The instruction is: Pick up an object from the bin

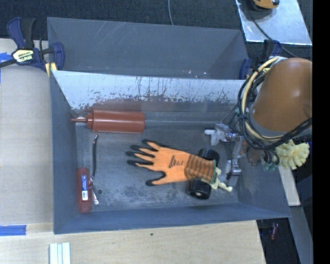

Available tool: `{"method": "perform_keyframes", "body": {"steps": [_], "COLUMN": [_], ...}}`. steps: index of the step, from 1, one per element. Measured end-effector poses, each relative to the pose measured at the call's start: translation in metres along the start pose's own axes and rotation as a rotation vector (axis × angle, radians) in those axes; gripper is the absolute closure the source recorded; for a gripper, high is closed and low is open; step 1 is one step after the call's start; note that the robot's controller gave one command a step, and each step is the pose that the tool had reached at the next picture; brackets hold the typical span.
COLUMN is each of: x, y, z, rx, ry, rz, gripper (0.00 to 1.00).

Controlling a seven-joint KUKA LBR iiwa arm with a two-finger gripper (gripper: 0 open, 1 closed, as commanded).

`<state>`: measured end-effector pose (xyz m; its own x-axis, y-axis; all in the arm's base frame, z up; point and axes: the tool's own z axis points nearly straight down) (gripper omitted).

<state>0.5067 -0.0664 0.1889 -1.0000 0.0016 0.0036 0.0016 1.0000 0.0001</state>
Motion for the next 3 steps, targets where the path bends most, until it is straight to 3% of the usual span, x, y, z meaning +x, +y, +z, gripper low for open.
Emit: {"method": "perform_keyframes", "body": {"steps": [1,2,3], "x": [-0.002,-0.033,-0.055], "y": [0.000,0.046,0.081], "z": [-0.003,0.060,0.059], "rx": [0.001,0.000,-0.001], "ry": [-0.007,-0.011,-0.015], "rz": [-0.002,0.111,0.250], "gripper": [0.00,0.00,0.00]}}
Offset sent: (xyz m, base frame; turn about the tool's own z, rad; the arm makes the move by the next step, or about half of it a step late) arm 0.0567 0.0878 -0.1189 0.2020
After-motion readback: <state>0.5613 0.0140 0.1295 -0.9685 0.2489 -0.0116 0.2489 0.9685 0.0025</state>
